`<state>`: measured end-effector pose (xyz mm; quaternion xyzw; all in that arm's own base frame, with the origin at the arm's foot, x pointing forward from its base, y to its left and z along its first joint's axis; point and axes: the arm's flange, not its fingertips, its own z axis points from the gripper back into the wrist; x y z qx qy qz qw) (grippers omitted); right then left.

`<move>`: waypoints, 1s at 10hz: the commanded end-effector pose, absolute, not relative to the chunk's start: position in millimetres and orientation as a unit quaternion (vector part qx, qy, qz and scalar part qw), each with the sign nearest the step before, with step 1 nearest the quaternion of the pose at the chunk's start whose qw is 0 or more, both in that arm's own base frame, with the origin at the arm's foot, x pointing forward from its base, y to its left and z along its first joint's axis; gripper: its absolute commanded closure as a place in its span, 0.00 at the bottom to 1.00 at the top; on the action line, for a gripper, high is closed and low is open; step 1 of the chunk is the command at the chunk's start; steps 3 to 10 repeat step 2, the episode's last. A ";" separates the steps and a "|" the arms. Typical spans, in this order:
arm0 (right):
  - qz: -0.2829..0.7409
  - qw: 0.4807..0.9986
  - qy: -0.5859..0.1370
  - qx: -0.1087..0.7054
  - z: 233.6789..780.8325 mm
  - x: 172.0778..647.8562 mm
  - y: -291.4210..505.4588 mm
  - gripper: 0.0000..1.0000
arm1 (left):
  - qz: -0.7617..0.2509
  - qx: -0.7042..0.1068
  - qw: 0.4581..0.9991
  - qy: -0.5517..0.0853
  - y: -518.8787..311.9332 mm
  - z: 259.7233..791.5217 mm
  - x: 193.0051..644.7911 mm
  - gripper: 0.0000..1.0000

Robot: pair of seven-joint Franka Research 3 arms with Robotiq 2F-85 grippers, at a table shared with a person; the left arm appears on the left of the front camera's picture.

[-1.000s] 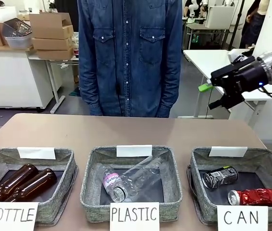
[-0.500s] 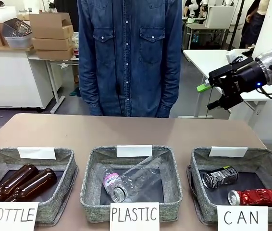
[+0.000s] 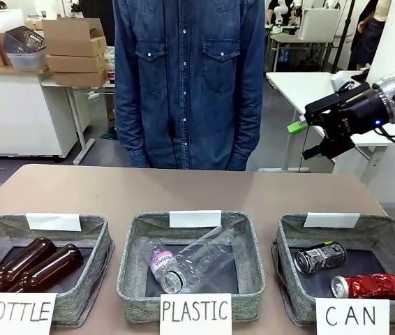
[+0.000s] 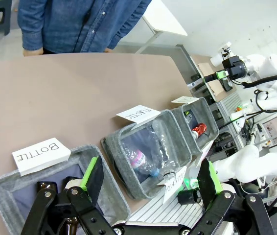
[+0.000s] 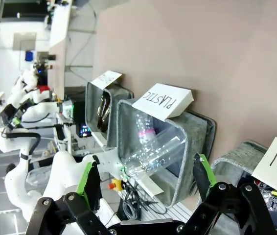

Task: Sort the can waste into the basket.
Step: Pick up the can waste from the table and place it in the right Fabric basket.

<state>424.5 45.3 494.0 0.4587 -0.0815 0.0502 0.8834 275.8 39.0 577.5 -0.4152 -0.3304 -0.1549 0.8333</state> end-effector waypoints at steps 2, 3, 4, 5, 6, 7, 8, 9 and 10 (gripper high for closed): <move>0.060 0.884 -0.082 0.456 495.8 425.1 43.8 0.00 | -0.161 -0.424 0.826 -0.336 38.6 577.8 276.9 0.00; 0.060 0.884 -0.082 0.456 495.8 425.1 43.8 0.00 | -0.161 -0.424 0.826 -0.336 38.6 577.8 276.9 0.00; 0.060 0.884 -0.082 0.456 495.8 425.1 43.8 0.00 | -0.161 -0.424 0.826 -0.336 38.6 577.8 276.9 0.00; 0.060 0.884 -0.082 0.456 495.8 425.1 43.8 0.00 | -0.161 -0.424 0.826 -0.336 38.6 577.8 276.9 0.00; 0.060 0.884 -0.082 0.456 495.8 425.1 43.8 0.00 | -0.161 -0.424 0.826 -0.336 38.6 577.8 276.9 0.00; 0.060 0.884 -0.082 0.456 495.8 425.1 43.8 0.00 | -0.161 -0.424 0.826 -0.336 38.6 577.8 276.9 0.00; 0.060 0.884 -0.082 0.456 495.8 425.1 43.8 0.00 | -0.161 -0.424 0.826 -0.336 38.6 577.8 276.9 0.00; 0.060 0.884 -0.082 0.456 495.8 425.1 43.8 0.00 | -0.161 -0.424 0.826 -0.336 38.6 577.8 276.9 0.00; 0.060 0.884 -0.082 0.456 495.8 425.1 43.8 0.00 | -0.161 -0.424 0.826 -0.336 38.6 577.8 276.9 0.00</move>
